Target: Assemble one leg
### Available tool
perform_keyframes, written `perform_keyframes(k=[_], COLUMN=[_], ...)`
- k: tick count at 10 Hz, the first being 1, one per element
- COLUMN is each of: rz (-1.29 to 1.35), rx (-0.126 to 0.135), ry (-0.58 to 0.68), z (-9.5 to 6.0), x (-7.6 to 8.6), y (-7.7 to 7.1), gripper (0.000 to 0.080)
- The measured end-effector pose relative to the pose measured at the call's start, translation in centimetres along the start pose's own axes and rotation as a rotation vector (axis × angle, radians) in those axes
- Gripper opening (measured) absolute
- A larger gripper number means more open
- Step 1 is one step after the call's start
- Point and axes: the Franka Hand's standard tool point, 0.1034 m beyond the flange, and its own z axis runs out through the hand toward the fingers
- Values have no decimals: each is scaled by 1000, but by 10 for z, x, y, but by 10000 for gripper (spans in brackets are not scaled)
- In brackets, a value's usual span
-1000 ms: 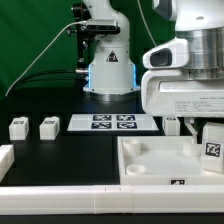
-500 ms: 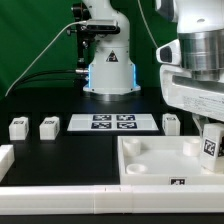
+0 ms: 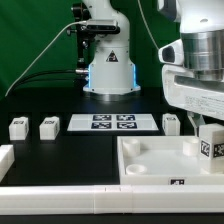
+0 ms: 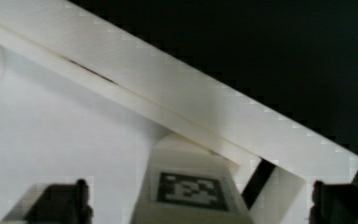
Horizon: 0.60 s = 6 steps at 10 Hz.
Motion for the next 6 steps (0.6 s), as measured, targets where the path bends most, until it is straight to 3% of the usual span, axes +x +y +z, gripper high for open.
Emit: perform_keyframes(k=[6], rz=[-790], rx=[-16], ry=[7], z=[2], x=[7], y=[5], gripper=[649])
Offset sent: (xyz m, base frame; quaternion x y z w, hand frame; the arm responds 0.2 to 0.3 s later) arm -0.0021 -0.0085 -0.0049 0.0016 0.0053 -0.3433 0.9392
